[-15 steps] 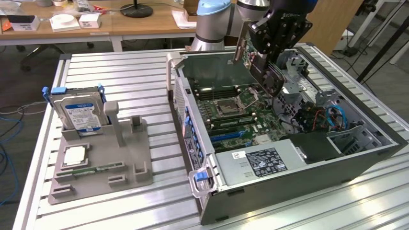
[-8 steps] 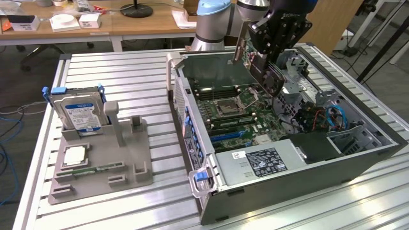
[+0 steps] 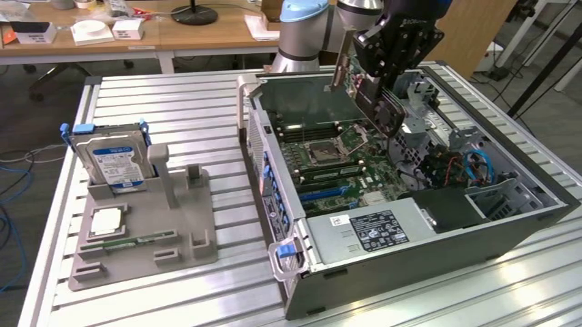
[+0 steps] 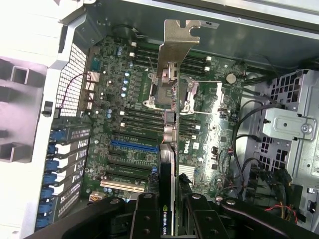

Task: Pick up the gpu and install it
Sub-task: 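Insert the gpu into the slot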

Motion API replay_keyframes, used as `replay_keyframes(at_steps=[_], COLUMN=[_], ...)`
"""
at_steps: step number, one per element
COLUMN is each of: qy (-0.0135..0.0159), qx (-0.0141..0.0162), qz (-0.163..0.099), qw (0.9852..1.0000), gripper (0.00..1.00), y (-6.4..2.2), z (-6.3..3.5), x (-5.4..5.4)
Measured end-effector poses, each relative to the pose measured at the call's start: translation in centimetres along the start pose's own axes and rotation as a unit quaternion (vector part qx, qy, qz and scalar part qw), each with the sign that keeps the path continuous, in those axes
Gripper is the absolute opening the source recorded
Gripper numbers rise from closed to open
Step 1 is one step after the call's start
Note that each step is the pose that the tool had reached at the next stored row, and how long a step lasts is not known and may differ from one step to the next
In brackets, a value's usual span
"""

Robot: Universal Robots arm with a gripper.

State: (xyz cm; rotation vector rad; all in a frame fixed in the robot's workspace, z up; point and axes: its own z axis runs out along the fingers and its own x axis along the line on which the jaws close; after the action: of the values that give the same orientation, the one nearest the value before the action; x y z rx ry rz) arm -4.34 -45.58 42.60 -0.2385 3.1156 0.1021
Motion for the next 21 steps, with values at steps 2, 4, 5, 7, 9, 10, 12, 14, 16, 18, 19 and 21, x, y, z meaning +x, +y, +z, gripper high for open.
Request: replay_keyframes(at_steps=[2, 4, 5, 7, 9, 10, 12, 14, 16, 18, 19, 21], qy=[0.0000, 0.0001, 0.0001, 0.0002, 0.0003, 0.0003, 0.0005, 0.0007, 0.0008, 0.0010, 0.0011, 0.0013], qx=[0.0000, 0.0000, 0.0000, -0.0001, -0.0001, -0.0001, -0.0001, -0.0002, -0.0003, -0.0003, -0.0004, -0.0004], qz=[-0.001, -0.002, -0.002, -0.004, -0.005, -0.006, -0.008, -0.011, -0.014, -0.016, -0.018, -0.021], qw=[1.0000, 1.0000, 1.0000, 1.0000, 1.0000, 1.0000, 1.0000, 0.9999, 0.9999, 0.9999, 0.9998, 0.9998], gripper=[0.26, 0.26, 0.26, 0.26, 0.26, 0.26, 0.26, 0.26, 0.26, 0.26, 0.26, 0.26], y=[0.00, 0.00, 0.00, 0.00, 0.00, 0.00, 0.00, 0.00, 0.00, 0.00, 0.00, 0.00], z=[0.00, 0.00, 0.00, 0.00, 0.00, 0.00, 0.00, 0.00, 0.00, 0.00, 0.00, 0.00], x=[0.00, 0.00, 0.00, 0.00, 0.00, 0.00, 0.00, 0.00, 0.00, 0.00, 0.00, 0.00])
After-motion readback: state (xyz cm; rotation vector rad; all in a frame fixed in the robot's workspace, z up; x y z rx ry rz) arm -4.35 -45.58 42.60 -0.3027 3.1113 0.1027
